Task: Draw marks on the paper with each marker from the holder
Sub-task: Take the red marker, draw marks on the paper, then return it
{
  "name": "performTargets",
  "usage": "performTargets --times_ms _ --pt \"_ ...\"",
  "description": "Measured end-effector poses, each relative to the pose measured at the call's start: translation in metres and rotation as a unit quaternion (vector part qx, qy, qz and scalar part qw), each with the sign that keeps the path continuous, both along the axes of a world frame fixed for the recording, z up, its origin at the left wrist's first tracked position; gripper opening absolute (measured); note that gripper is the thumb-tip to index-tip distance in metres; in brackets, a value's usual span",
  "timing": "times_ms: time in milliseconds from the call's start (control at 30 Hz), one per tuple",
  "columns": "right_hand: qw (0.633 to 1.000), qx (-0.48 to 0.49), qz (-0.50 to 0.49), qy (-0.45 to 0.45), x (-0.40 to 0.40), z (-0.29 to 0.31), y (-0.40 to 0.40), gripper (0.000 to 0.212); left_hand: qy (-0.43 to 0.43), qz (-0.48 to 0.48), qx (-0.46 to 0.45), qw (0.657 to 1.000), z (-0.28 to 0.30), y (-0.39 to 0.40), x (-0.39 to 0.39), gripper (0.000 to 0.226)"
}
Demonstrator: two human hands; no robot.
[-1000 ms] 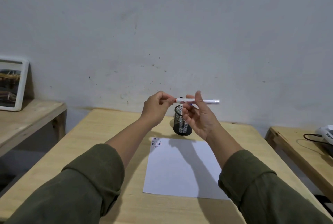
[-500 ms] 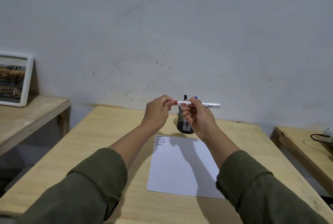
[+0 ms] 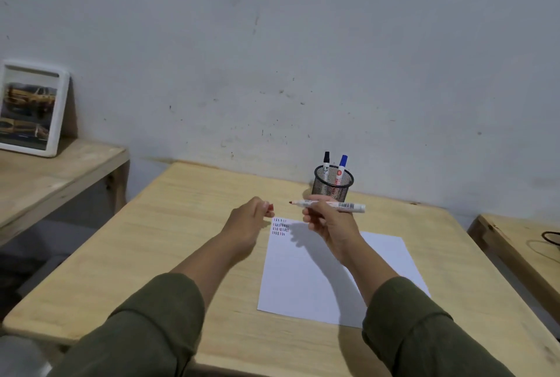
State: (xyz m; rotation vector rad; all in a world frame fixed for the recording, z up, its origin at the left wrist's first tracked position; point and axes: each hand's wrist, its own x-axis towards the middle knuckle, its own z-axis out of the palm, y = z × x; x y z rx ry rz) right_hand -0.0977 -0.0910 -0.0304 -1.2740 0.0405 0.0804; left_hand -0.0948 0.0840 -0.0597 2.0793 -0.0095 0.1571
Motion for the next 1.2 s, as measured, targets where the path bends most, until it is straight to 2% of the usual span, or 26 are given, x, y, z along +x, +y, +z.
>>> performTargets --times_ms 100,167,367,533,733,833,900,933,1000,1067,1200 --pt "0.998 -0.047 -0.029 0.002 0.0 -0.016 0.011 0.006 -0.004 -0.008 0.126 0.992 -0.015 0.006 0.002 0.023" --pt "0.997 -0.063 -0.039 0.01 0.0 -0.022 0.014 0.007 -0.021 0.0 0.152 0.988 -0.023 0.012 0.004 0.02" --pt "0.995 -0.075 -0.067 0.023 0.001 -0.031 0.016 0.009 -0.052 0.057 0.103 0.992 -0.033 0.025 -0.002 0.008" --pt "0.994 -0.072 -0.076 0.026 0.003 -0.031 0.016 0.005 -0.012 0.104 0.069 0.992 -0.025 0.02 0.005 0.002" --pt "0.995 -0.071 -0.071 0.029 0.004 -0.032 0.014 0.006 -0.006 0.107 0.062 0.992 -0.033 0.017 0.01 0.021" --pt "0.995 -0.06 -0.072 0.025 0.002 -0.031 0.015 0.004 -0.108 0.128 0.086 0.982 -0.035 0.015 0.004 0.037" --pt "0.994 -0.068 -0.081 0.022 0.003 -0.033 0.015 0.003 -0.207 0.08 0.135 0.966 -0.031 0.014 -0.007 0.032" --pt "0.993 -0.079 -0.088 0.021 0.004 -0.036 0.014 0.005 -0.224 0.03 0.164 0.96 -0.031 0.013 -0.011 0.032" --pt "0.988 -0.112 -0.099 0.029 0.005 -0.041 0.014 0.01 -0.199 -0.068 0.204 0.956 -0.033 0.012 -0.018 0.036" --pt "0.982 -0.147 -0.109 0.039 0.006 -0.046 0.014 0.013 -0.143 -0.12 0.214 0.959 -0.035 0.011 -0.024 0.039" --pt "0.969 -0.219 -0.113 0.034 0.011 -0.054 0.016 0.018 -0.12 -0.107 0.2 0.966 -0.036 0.011 -0.026 0.04"
